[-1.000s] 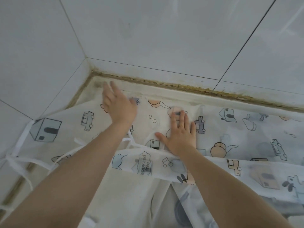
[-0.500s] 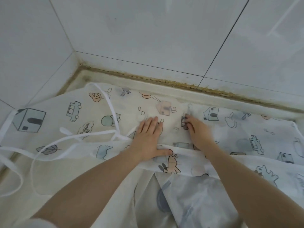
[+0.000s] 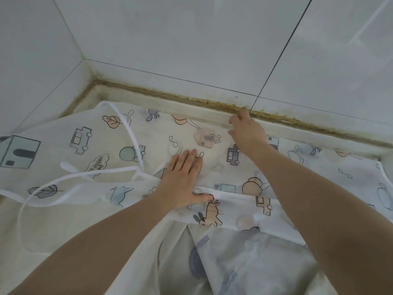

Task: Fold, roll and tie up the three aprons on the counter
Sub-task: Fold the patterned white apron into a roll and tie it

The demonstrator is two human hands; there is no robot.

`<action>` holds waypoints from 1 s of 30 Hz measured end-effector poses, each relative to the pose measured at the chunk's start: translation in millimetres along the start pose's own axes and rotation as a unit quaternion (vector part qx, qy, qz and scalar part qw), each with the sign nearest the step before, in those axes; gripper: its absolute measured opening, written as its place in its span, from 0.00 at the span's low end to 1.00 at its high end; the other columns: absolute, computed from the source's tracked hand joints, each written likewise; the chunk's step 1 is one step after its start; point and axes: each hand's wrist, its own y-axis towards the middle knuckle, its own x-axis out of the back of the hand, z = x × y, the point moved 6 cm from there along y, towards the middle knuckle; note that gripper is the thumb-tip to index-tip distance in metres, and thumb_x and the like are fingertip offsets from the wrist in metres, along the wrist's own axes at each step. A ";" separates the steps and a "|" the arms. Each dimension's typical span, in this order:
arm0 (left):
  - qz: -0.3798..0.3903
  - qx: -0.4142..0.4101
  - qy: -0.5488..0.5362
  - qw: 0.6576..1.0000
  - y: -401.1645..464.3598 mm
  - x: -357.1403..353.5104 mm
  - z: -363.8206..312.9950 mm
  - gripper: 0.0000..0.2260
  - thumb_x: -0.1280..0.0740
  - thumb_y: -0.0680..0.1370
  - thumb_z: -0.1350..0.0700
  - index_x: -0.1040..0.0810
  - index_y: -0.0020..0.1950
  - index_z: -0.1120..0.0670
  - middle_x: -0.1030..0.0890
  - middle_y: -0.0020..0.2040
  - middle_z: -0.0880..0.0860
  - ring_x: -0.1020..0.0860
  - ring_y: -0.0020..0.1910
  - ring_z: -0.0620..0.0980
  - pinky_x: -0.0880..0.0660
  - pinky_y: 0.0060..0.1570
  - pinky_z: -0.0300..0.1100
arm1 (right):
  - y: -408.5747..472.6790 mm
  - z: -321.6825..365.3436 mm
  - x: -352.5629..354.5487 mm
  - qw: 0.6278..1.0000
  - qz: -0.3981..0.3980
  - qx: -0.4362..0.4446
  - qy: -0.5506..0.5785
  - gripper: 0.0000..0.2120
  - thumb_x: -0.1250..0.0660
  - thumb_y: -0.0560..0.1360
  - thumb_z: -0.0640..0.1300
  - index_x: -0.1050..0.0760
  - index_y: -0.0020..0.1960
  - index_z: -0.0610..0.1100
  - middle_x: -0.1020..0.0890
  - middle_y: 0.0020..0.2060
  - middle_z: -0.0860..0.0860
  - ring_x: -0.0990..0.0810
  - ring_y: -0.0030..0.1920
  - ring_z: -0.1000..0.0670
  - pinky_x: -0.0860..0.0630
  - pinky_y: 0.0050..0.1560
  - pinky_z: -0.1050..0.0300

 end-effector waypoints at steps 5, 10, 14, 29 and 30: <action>-0.006 -0.021 -0.002 1.000 -1.5 1.5 -2.7 0.47 0.56 0.66 0.25 0.47 0.77 0.54 0.49 0.77 0.59 0.51 0.76 0.60 0.54 0.74 0.56 | 1.9 0.7 -17.8 0.996 0.092 -0.003 -0.011 0.18 0.43 0.80 0.46 0.35 0.69 0.44 0.27 0.64 0.45 0.27 0.61 0.43 0.32 0.60 0.50; 0.041 -0.020 -0.006 0.999 -1.8 1.7 -3.8 0.43 0.54 0.67 0.27 0.31 0.67 0.59 0.39 0.74 0.60 0.43 0.74 0.61 0.51 0.72 0.60 | -10.8 11.9 9.8 0.989 0.141 0.038 -0.034 0.21 0.40 0.76 0.39 0.36 0.69 0.50 0.25 0.51 0.47 0.25 0.46 0.46 0.29 0.39 0.56; 0.070 -0.012 0.022 0.997 -10.0 4.0 -9.8 0.40 0.53 0.69 0.29 0.29 0.65 0.58 0.28 0.66 0.58 0.31 0.66 0.61 0.39 0.67 0.62 | -52.4 34.2 20.2 0.979 0.135 0.111 -0.104 0.27 0.43 0.76 0.36 0.44 0.71 0.53 0.30 0.35 0.50 0.27 0.37 0.47 0.31 0.34 0.56; -0.260 -0.205 0.217 0.918 -41.6 63.3 -68.3 0.07 0.39 0.74 0.63 0.27 0.49 0.55 0.21 0.49 0.52 0.28 0.52 0.53 0.30 0.53 0.45 | -127.6 53.4 -63.9 0.964 0.246 0.032 -0.098 0.22 0.50 0.81 0.47 0.44 0.75 0.45 0.42 0.74 0.41 0.29 0.66 0.43 0.27 0.59 0.49; -0.267 -0.189 0.229 0.917 -37.6 64.0 -60.7 0.10 0.44 0.76 0.63 0.27 0.53 0.54 0.21 0.54 0.52 0.27 0.56 0.53 0.32 0.59 0.47 | -127.5 54.0 -63.9 0.965 0.239 0.035 -0.098 0.23 0.50 0.81 0.49 0.44 0.75 0.45 0.42 0.74 0.41 0.29 0.66 0.43 0.27 0.58 0.49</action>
